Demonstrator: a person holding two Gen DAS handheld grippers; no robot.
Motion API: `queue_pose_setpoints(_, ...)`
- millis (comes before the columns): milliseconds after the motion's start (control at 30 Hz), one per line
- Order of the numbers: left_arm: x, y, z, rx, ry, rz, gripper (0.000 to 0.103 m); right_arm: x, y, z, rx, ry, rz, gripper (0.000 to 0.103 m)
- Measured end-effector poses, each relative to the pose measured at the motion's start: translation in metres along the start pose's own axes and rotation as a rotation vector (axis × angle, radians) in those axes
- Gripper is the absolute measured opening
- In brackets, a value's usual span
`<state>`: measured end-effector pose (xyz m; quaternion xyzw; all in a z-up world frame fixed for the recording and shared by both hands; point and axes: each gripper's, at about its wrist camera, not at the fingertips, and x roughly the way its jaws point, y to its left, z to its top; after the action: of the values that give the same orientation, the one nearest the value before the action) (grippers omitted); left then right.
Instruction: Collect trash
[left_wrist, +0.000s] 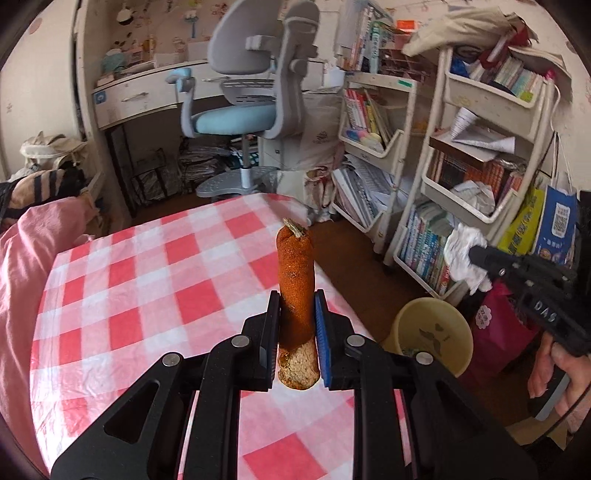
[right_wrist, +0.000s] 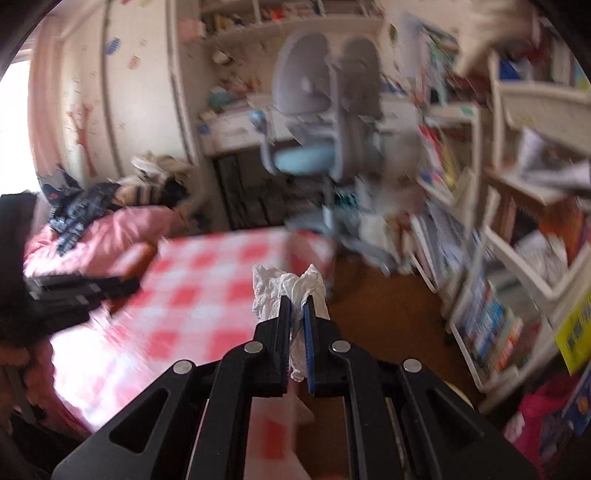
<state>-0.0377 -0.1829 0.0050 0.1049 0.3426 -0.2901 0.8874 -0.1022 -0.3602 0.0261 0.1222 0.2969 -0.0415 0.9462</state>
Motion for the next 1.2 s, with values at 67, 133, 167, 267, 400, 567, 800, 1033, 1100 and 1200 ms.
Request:
queue_pose_setpoints(67, 0.016, -0.029, 0.001, 0.027, 0.024, -0.050, 0.017, 0.007, -0.024, -0.024, 0.031, 0.063, -0.038, 0.009)
queue_pose_setpoints(133, 0.031, -0.057, 0.002, 0.048, 0.047, -0.095, 0.017, 0.016, -0.048, -0.046, 0.070, 0.115, -0.067, 0.009)
queue_pose_setpoints(167, 0.040, -0.072, 0.003, 0.058, 0.058, -0.119, 0.017, 0.020, -0.058, -0.055, 0.085, 0.133, -0.081, 0.009)
queue_pose_setpoints(267, 0.070, -0.121, 0.002, 0.090, 0.095, -0.187, 0.017, 0.028, -0.085, -0.078, 0.129, 0.179, -0.110, 0.009)
queue_pose_setpoints(400, 0.118, -0.179, -0.009, 0.126, 0.175, -0.255, 0.017, 0.039, -0.118, -0.095, 0.175, 0.245, -0.153, 0.019)
queue_pose_setpoints(567, 0.151, -0.211, -0.023, 0.150, 0.251, -0.243, 0.047, 0.030, -0.149, -0.107, 0.250, 0.256, -0.191, 0.043)
queue_pose_setpoints(800, 0.110, -0.181, -0.009, 0.127, 0.119, -0.084, 0.085, 0.005, -0.135, -0.080, 0.239, 0.149, -0.174, 0.059)
queue_pose_setpoints(1033, 0.030, -0.084, 0.005, 0.013, -0.018, 0.132, 0.096, -0.017, -0.048, -0.011, 0.066, -0.043, -0.126, 0.081)
queue_pose_setpoints(1100, 0.004, -0.052, 0.006, -0.037, -0.051, 0.175, 0.096, -0.024, -0.013, 0.008, 0.011, -0.093, -0.098, 0.088)
queue_pose_setpoints(1200, -0.033, -0.008, 0.005, -0.094, -0.094, 0.222, 0.096, -0.031, 0.027, 0.029, -0.030, -0.144, -0.058, 0.091)
